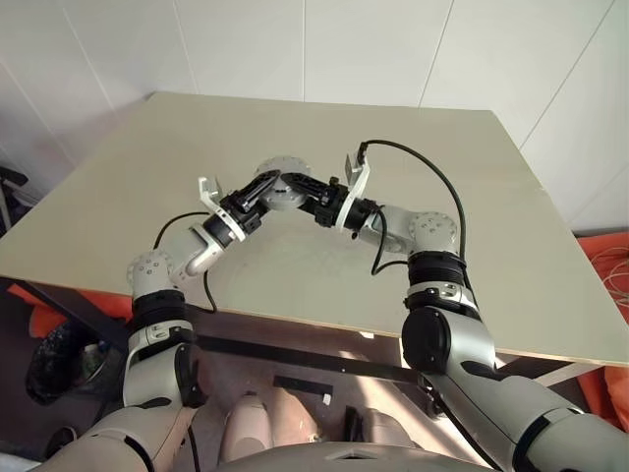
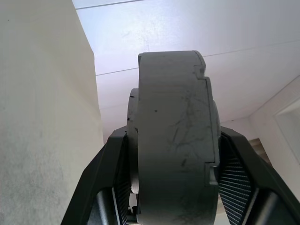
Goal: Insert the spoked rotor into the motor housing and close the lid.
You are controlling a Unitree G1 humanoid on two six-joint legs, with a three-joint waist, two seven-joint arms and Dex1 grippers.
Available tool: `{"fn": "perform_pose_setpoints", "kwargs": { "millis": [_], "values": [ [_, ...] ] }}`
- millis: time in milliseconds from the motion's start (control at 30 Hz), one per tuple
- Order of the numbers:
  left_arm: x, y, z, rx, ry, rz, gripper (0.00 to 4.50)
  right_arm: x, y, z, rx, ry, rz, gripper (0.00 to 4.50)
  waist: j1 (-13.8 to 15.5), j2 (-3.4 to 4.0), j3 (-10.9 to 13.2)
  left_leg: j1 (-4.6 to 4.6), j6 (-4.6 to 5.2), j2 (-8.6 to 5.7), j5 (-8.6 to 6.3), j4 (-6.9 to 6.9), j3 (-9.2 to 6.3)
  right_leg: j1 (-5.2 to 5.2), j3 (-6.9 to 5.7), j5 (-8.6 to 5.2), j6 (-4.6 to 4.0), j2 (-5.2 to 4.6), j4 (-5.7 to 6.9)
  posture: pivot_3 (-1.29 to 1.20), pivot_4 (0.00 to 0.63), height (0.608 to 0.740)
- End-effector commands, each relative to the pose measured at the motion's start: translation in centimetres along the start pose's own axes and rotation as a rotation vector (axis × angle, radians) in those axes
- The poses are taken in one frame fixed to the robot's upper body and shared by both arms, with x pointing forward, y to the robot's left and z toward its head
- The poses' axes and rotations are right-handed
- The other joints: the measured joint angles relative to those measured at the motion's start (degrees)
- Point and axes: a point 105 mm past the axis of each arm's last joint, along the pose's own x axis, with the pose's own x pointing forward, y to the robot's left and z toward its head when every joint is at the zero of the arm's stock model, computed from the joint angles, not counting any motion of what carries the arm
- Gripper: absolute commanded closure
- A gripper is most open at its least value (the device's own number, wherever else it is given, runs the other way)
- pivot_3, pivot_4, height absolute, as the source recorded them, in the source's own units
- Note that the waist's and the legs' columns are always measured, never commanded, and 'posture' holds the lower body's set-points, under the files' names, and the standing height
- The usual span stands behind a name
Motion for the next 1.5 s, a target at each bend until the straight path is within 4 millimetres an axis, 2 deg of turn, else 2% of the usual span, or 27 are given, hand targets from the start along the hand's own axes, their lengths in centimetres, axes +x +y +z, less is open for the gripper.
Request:
{"fn": "perform_pose_setpoints", "kwargs": {
  "millis": [33,167,333,500,600,800,1033,1167,1333,1500],
  "values": [
    [-0.6,-1.8,2.0,0.082,-0.083,-0.030,2.43,-0.5,1.3,1.9,-0.088,-0.067,0.007,1.54,0.0,0.00,0.0,0.02,0.00,0.00,0.00,0.00,0.00,0.01,0.00,0.00,0.00,0.00,0.01,0.00,0.000,0.740],
    [-0.6,-1.7,2.1,0.084,-0.088,-0.029,2.43,-0.5,0.7,2.5,-0.094,-0.107,-0.037,0.29,0.0,0.00,0.0,0.02,0.00,0.00,0.00,0.02,0.00,0.02,0.00,0.01,0.00,0.00,0.03,0.00,0.000,0.740],
    [-0.7,-1.6,2.6,0.106,-0.114,-0.012,2.43,-0.6,0.1,2.9,-0.109,-0.136,-0.066,0.29,0.0,-0.01,0.0,0.01,0.00,0.00,0.00,0.03,-0.01,0.02,0.00,0.01,0.00,0.00,0.02,0.00,0.000,0.740],
    [-2.4,0.8,5.7,0.263,-0.272,0.202,2.43,-1.0,-0.3,3.3,-0.114,-0.154,-0.084,0.29,-0.2,-0.01,0.0,0.04,-0.01,0.01,0.00,0.04,-0.02,0.02,0.00,0.01,0.01,0.00,0.06,0.00,0.000,0.740],
    [-3.3,1.3,6.6,0.337,-0.320,0.270,2.43,-1.1,-0.3,3.5,-0.118,-0.157,-0.085,0.29,-0.4,-0.01,0.0,0.04,-0.01,0.02,0.01,0.04,-0.02,0.02,0.00,0.02,0.02,0.01,0.05,0.00,0.000,0.740],
    [-4.9,2.2,8.1,0.387,-0.395,0.376,2.43,-1.4,-0.4,3.8,-0.132,-0.165,-0.091,0.29,-0.2,-0.03,0.0,0.00,-0.01,0.01,0.00,0.04,-0.03,0.02,-0.02,0.02,0.02,0.00,0.03,0.00,0.000,0.740],
    [-6.4,2.5,9.5,0.384,-0.473,0.422,2.43,-1.7,-0.5,4.1,-0.137,-0.175,-0.099,0.29,-0.2,-0.04,0.0,0.02,-0.01,0.02,0.00,0.14,-0.03,0.02,0.00,0.02,0.02,0.00,0.13,0.00,0.000,0.740],
    [-7.1,3.8,9.7,0.361,-0.482,0.500,2.43,-1.7,-0.6,4.1,-0.136,-0.177,-0.100,0.29,-0.3,-0.04,0.0,0.03,-0.01,0.03,0.00,0.16,-0.03,0.02,0.00,0.02,0.02,0.00,0.17,0.00,0.000,0.740],
    [-7.2,6.1,8.7,0.296,-0.432,0.593,2.43,-1.6,-0.7,4.1,-0.135,-0.181,-0.105,0.29,-0.2,-0.07,0.0,0.02,-0.01,0.02,0.00,0.19,-0.03,0.02,0.00,0.02,0.02,0.00,0.18,0.00,0.000,0.740],
    [-7.4,6.8,8.5,0.293,-0.418,0.635,2.43,-1.7,-0.8,4.1,-0.134,-0.181,-0.111,0.29,-0.2,-0.12,0.0,0.04,-0.01,0.01,0.00,0.24,-0.05,0.04,0.00,0.02,0.02,-0.03,0.23,0.00,0.000,0.740]
  ]
}}
